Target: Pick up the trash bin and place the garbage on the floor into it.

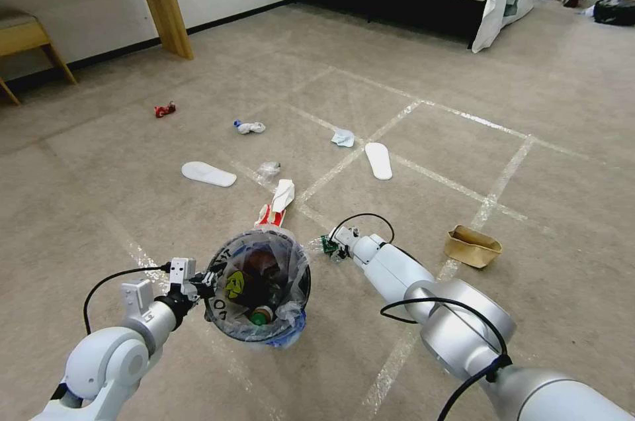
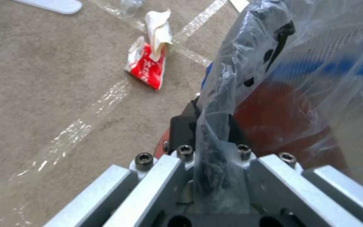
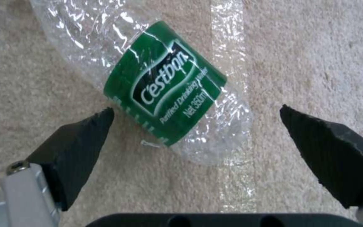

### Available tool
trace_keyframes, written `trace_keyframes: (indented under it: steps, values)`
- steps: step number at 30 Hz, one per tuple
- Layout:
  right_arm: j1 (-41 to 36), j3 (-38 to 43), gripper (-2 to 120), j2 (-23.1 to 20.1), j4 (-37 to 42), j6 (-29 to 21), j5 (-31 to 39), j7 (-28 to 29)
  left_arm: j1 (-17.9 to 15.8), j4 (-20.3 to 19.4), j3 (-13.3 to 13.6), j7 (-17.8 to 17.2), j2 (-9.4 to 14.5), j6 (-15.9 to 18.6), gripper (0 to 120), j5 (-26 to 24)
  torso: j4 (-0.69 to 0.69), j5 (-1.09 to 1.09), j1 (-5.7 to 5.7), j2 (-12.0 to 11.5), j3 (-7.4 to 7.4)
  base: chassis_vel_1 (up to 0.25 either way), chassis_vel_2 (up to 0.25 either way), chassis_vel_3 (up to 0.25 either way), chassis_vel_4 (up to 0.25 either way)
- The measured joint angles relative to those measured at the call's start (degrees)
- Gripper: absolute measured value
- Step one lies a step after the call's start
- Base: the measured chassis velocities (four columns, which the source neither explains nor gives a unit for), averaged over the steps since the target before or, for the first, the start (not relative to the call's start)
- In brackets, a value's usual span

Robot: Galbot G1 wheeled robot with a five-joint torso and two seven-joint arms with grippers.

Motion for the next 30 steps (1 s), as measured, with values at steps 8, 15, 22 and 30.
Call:
trace_keyframes:
  steps: [8, 15, 22, 30]
  values:
    - [-1.56, -4.32, 100, -5.81, 6.37, -0.37, 4.77, -0.25, 0.81, -1.28, -0.61, -0.39, 0.16, 0.56, 1, -1.04, -0.04, 0.00, 0.00, 0.00, 0.00, 0.000, 0.000, 0.000, 0.000]
    - [-1.56, -8.34, 100, -9.78, 12.91, -1.89, 11.41, -0.27, 0.98, -2.04, -1.49, -0.88, 0.53, 0.92, 1, -2.35, -0.02, 0.00, 0.00, 0.00, 0.00, 0.000, 0.000, 0.000, 0.000]
    - [-3.20, -11.35, 100, -20.45, 31.49, -7.25, 26.94, 3.56, 0.19, -2.07, -1.94, -2.18, 0.78, 1.25, 1, -3.99, 0.00, 0.02, 0.00, 0.00, 0.00, 0.000, 0.000, 0.000, 0.000]
    - [-14.55, 0.65, 100, -38.74, 56.95, -10.18, 34.12, 9.00, -0.12, -2.60, -2.43, -2.51, 1.25, 1.64, 1, -4.68, -0.10, 0.07, 0.00, 0.00, 0.00, 0.000, 0.000, 0.000, 0.000]
